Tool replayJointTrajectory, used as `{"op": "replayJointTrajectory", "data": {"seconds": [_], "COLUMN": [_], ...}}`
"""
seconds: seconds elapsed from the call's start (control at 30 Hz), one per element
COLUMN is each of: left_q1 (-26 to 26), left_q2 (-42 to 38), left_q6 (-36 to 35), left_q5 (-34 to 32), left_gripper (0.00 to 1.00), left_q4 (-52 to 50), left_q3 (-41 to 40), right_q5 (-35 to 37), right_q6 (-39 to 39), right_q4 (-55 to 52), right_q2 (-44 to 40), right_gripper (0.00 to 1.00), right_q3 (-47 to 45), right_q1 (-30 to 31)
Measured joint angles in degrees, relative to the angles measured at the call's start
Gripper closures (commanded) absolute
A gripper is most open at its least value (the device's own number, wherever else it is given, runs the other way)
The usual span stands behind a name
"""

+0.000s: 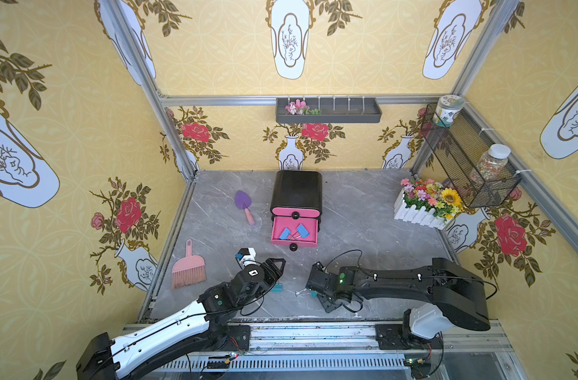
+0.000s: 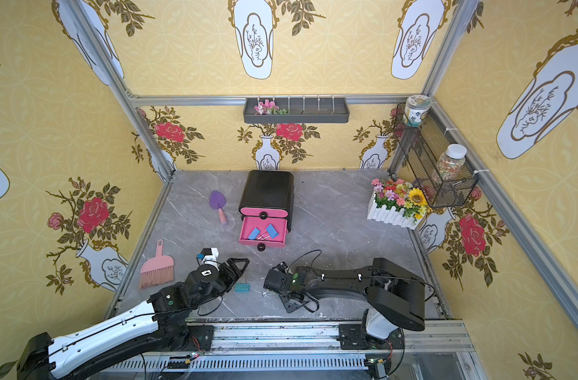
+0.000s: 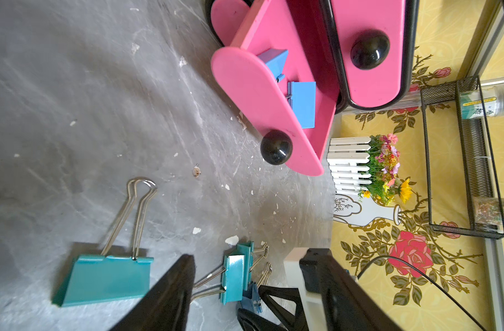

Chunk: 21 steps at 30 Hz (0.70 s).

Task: Put the binder clips in the drawer according to color
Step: Pick up the binder clip at the center of the board.

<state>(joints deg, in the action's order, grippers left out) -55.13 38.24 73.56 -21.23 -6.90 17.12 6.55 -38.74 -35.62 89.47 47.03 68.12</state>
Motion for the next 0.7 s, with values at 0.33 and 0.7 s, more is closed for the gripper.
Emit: {"op": "replayJointTrajectory", "data": {"seconds": [0.33, 0.7], "left_q1": [0.0, 0.0], "left_q2": [0.5, 3.0], "left_q6": [0.0, 0.0], "left_q5": [0.0, 0.0], "left_gripper": [0.27, 0.26], "left_q4": [0.0, 2.5], "left_q3": [0.0, 0.0], "right_q5": [-0.8, 3.8], "right_q6": [-0.2, -1.0], "right_q4": [2.6, -7.2], "right_q2": [-0.4, -7.5], "right_gripper": [0.66, 0.68], "right_q3": [-1.0, 4.8], "right_q1": [-0.3, -0.5]}}
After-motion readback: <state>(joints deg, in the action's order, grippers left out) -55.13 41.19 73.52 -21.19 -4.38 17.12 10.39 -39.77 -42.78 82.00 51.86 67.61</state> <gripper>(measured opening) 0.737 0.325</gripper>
